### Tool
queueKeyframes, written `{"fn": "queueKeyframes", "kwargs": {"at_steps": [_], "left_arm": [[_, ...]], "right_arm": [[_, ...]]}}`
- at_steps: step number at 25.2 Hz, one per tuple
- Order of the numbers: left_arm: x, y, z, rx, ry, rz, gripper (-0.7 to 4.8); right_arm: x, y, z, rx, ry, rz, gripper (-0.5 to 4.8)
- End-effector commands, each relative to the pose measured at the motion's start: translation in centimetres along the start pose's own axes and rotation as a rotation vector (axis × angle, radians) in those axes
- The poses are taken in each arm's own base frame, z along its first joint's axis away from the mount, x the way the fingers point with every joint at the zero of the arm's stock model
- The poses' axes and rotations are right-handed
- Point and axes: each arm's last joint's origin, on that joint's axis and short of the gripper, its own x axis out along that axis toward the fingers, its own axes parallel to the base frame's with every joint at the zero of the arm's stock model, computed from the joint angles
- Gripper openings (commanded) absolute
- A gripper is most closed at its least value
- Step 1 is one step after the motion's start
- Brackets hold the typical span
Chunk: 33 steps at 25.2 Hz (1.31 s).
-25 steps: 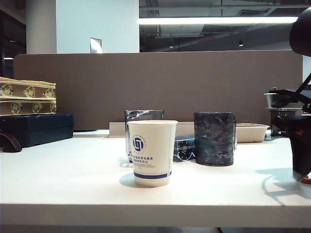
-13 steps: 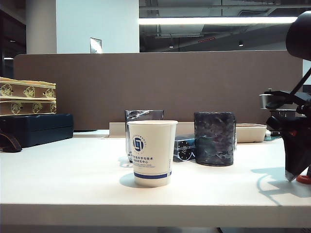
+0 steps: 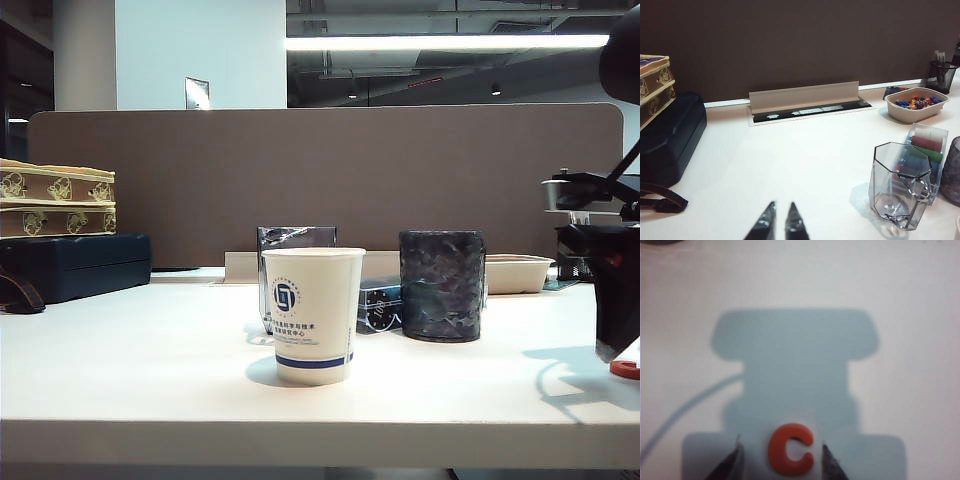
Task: Pick up the letter "c" and put it in the paper cup.
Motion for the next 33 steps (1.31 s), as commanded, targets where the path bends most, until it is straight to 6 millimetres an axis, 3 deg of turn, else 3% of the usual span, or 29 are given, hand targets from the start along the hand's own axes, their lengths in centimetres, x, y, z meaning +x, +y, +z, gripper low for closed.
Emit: {"fn": "queueKeyframes", "kwargs": {"at_steps": [1, 33], "left_arm": [[-0.01, -0.03, 0.16, -0.006, -0.015, -0.007, 0.26], [-0.02, -0.03, 0.19, -0.02, -0.016, -0.008, 0.26]], "right_arm": [[-0.1, 0.02, 0.14, 0.0, -0.008, -0.002, 1.98], [0.48, -0.03, 0.16, 0.0, 0.002, -0.021, 1.71]]}}
